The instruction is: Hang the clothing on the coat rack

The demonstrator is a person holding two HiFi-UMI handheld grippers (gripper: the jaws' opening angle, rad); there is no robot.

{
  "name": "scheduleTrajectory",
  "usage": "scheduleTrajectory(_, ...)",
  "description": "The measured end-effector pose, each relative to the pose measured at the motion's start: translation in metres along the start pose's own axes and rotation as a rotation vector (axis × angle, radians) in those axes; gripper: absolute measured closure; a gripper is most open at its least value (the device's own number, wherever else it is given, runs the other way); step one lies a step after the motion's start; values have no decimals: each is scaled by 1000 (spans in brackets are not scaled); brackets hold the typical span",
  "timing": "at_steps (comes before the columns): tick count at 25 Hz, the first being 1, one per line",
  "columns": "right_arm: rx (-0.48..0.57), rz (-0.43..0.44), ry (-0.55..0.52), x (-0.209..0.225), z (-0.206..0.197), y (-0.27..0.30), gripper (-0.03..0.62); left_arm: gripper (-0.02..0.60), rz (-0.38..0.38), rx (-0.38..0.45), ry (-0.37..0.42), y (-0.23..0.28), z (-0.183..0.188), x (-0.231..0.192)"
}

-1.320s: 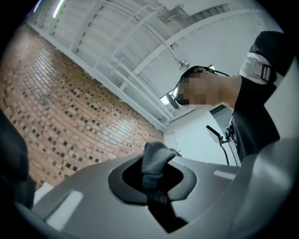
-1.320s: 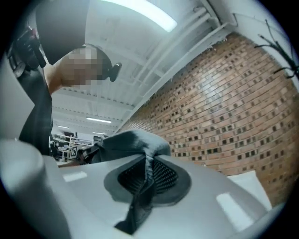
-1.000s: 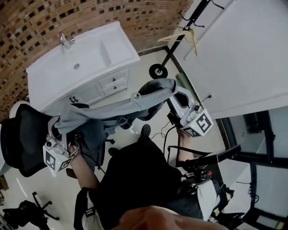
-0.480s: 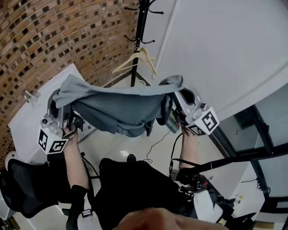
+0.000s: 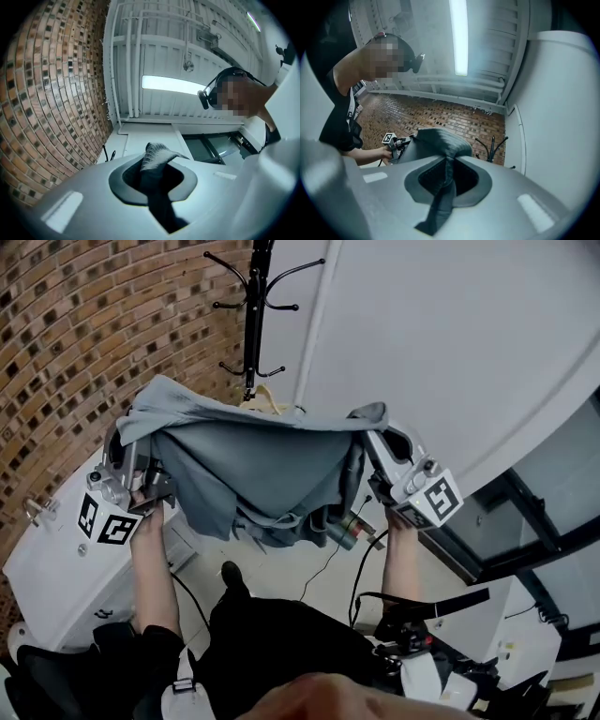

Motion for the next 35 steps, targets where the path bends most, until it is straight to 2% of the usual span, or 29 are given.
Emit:
scheduleTrajectory(7,-24,-50,-78,21,-18,76,576,554,-59,73,-35,11,-22,-96)
scheduleTrajectory(12,14,-119,-150,27,-12,124,575,554,-118,119,-55,20,-32,-153)
scheduleTrajectory(17,-40,-164,-175,33,-35,161,576,554,-99,162,-107,17,-49,-206)
scheduleTrajectory(20,-43,-170,-220,42,-30,193,575,554,-81,198,-111,24,-49,-235)
scheduleTrajectory(23,13,-207,-239,56,-22,217,575,554,-72,222,-108,37,-48,-254)
scheduleTrajectory(27,87,-268,-166,85,-27,228,574,554,-74,214,-89,59,-51,-260)
scheduleTrajectory(31,114,-249,-157,104,-37,228,575,554,-65,183,-36,73,-51,-261)
scheduleTrajectory(35,166,-234,-170,137,-30,246,574,554,-2,126,-22,106,-58,-286)
Point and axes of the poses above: the fingertips, and each gripper's own axes: y forward along the fingers, x to its right, z out of its top, the point moved 2 cm from there along -y, backward along the fingers, and after that the axes turned 8 degrees about -z, right-handed, at the moved point
